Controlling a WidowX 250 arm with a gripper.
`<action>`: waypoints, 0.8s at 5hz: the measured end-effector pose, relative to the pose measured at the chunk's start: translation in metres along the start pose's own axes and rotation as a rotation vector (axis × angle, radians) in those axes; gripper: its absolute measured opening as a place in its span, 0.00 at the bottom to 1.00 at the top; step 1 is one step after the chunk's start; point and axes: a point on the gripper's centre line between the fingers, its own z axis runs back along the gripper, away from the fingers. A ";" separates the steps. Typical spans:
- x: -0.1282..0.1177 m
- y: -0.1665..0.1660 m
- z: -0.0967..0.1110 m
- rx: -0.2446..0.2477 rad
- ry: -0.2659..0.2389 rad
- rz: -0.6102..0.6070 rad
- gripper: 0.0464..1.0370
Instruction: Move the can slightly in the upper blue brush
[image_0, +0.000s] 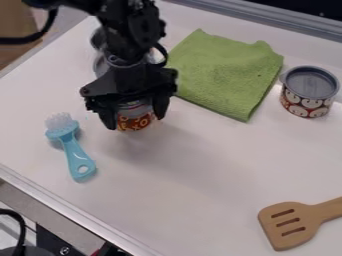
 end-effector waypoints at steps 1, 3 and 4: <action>0.010 0.001 -0.007 0.045 -0.037 0.132 0.96; 0.029 0.014 -0.011 0.094 -0.087 0.251 0.96; 0.039 0.021 -0.013 0.105 -0.091 0.273 0.96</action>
